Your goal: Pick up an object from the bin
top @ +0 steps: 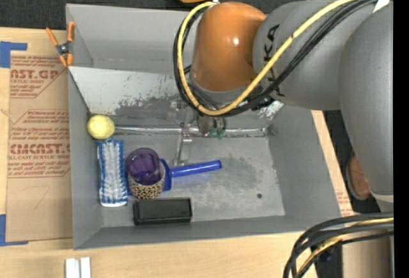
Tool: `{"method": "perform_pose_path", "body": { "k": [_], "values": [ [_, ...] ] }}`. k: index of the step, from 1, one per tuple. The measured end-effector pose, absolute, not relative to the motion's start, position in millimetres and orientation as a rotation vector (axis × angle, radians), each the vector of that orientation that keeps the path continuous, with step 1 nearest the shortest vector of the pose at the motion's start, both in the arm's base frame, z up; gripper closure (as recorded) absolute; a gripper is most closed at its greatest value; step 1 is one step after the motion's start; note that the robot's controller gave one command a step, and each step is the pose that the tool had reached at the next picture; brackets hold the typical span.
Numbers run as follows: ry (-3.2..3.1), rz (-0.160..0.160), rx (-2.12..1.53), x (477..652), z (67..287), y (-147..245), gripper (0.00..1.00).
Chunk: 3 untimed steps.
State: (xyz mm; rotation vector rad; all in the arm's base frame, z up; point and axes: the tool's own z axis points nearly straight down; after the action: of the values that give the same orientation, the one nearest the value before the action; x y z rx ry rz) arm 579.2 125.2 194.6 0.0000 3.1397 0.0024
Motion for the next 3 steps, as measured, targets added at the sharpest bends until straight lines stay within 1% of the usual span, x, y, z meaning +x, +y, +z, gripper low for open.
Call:
{"method": "perform_pose_path", "body": {
  "k": [1, 2, 3],
  "values": [
    [3.132, -0.002, -0.167, 559.0, 129.4, 154.4, 1.00],
    [3.132, -0.001, -0.167, 559.0, 129.4, 154.3, 1.00],
    [3.126, -0.004, -0.221, 559.9, 124.7, 154.4, 1.00]
  ]
}}
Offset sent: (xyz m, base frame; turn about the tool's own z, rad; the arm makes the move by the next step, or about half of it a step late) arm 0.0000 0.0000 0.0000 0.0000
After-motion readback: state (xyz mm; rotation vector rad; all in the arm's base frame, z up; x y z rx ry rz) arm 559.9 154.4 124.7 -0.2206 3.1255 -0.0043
